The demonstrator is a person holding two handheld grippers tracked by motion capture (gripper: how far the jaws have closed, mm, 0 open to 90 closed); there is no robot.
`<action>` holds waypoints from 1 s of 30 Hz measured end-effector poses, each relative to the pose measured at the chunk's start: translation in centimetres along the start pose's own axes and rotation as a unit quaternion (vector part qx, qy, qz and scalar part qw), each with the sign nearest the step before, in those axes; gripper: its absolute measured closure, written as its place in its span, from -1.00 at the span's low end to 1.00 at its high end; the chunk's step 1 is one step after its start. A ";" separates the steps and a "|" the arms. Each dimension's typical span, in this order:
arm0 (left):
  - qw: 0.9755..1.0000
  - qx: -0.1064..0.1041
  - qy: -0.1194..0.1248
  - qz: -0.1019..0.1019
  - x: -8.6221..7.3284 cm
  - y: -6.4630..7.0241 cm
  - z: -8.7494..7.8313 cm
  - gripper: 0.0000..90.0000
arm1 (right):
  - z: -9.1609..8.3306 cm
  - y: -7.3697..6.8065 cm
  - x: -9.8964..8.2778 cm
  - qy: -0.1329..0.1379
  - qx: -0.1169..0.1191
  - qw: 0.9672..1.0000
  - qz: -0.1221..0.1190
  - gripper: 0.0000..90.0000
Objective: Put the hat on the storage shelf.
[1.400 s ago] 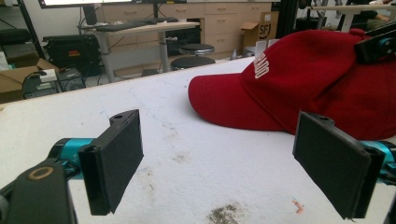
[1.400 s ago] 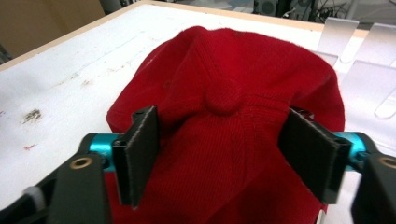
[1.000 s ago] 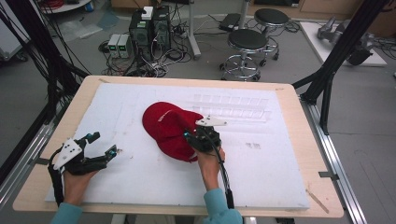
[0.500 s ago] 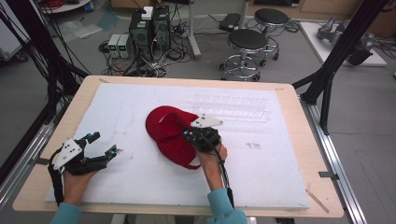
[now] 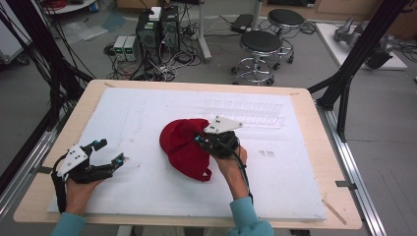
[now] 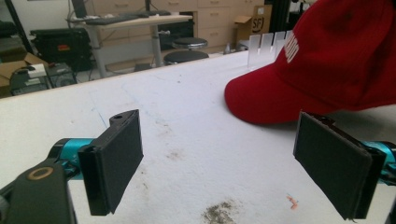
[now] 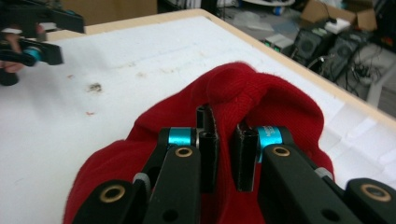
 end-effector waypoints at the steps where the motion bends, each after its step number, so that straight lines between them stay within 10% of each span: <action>1: 1.000 -0.001 0.001 -0.001 0.2 0.0 0.0 -0.64 | -0.3 0.1 0.3 0.000 0.004 1.000 -0.002 0.86; 12: 0.998 -0.052 0.004 -0.027 3.2 1.6 -0.1 -0.64 | -2.7 0.4 2.6 0.019 0.054 0.998 -0.032 0.86; 21: 0.992 -0.120 -0.023 -0.004 8.2 4.5 0.9 -0.64 | -3.2 -0.1 3.6 0.035 0.093 0.993 -0.058 0.86; 26: 0.980 -0.189 -0.065 0.014 10.6 7.5 2.3 -0.64 | -3.3 -0.6 4.2 0.040 0.116 0.990 -0.072 0.86; 30: 0.974 -0.210 -0.079 0.021 11.3 8.7 3.1 -0.65 | -3.5 -0.9 4.4 0.043 0.127 0.988 -0.079 0.86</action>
Point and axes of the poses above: each handheld gripper's, and its own axes: z roughly forward along the jaws, x roughly out of its top, y roughly to its right, the point moved 10 cm from there along z, roughly forward along the jaws, and after that the axes turned 10 degrees about -z, right-handed, at the moved point
